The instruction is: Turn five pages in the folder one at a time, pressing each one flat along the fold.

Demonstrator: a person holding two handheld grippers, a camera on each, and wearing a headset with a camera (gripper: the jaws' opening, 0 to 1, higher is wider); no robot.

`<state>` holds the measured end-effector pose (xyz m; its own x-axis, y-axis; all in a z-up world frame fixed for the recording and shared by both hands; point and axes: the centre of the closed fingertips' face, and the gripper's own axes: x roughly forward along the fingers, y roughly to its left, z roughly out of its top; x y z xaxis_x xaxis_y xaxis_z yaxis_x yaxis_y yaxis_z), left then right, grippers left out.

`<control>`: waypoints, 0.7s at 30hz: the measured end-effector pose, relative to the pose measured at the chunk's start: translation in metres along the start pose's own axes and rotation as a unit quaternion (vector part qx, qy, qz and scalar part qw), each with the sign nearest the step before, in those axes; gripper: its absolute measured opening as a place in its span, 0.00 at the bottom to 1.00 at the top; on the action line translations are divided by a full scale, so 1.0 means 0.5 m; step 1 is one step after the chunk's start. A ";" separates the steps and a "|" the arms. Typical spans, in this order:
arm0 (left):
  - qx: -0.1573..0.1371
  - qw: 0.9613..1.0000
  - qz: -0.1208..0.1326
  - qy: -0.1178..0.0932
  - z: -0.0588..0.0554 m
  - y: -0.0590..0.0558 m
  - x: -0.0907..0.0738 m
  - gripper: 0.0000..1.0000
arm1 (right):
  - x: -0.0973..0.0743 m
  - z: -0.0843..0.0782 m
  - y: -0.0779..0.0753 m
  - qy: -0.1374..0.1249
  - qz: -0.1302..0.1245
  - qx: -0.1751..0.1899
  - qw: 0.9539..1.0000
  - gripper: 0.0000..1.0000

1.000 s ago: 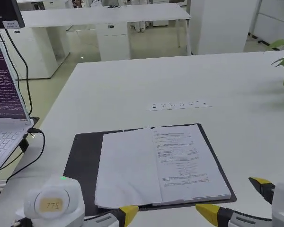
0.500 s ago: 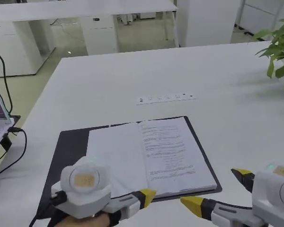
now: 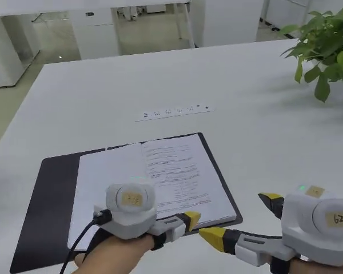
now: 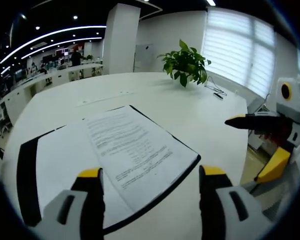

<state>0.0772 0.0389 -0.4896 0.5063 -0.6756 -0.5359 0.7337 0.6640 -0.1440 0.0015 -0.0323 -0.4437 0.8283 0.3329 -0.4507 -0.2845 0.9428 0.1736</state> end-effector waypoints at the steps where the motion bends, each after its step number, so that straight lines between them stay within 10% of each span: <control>1: 0.002 1.000 -0.001 0.000 -0.001 -0.003 0.007 0.78 | 0.001 0.000 -0.005 0.000 0.000 0.001 1.000 0.94; 21: 0.034 0.999 0.015 -0.023 -0.012 -0.027 0.146 0.65 | 0.032 -0.021 -0.046 -0.001 0.008 0.034 0.999 0.92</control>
<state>0.1017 -0.0175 -0.5317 0.5468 -0.6711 -0.5006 0.7464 0.6616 -0.0715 0.0162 -0.0486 -0.4639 0.8245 0.3487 -0.4456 -0.2653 0.9338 0.2399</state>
